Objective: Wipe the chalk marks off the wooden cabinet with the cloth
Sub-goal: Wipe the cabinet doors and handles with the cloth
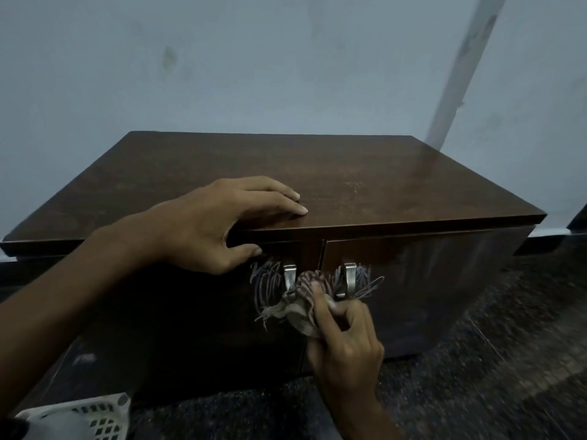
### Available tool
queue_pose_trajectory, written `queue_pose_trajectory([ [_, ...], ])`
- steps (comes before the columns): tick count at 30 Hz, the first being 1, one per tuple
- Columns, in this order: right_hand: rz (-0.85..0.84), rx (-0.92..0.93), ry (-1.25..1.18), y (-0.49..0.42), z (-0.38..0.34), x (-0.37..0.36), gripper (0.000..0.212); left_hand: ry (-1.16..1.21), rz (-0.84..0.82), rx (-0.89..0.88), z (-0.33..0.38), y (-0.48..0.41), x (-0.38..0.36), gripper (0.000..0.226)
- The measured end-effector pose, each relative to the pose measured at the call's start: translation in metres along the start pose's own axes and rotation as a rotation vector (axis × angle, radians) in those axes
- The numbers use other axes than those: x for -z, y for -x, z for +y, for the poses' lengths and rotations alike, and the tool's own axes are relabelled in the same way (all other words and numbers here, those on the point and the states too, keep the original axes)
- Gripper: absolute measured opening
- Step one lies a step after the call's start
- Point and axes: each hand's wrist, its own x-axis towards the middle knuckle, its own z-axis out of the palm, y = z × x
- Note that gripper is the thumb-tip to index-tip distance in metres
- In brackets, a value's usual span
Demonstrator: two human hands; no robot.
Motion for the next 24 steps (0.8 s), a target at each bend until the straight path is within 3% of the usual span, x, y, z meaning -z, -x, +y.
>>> queue_pose_trajectory([
  [7, 0.021, 0.0, 0.005, -0.001, 0.004, -0.001, 0.066, 0.018, 0.006, 0.005, 0.0, 0.0, 0.0, 0.071],
  [17, 0.118, 0.056, -0.011, -0.031, -0.001, 0.001, 0.06, 0.043, 0.033, -0.002, -0.004, -0.002, -0.001, 0.073],
  [21, 0.202, -0.011, -0.076, -0.028, -0.006, -0.006, 0.071, 0.03, 0.049, -0.022, -0.005, 0.001, -0.003, 0.069],
  [24, 0.255, -0.116, -0.238, -0.026, -0.016, -0.008, 0.066, 0.017, 0.035, -0.016, -0.005, 0.003, -0.003, 0.069],
])
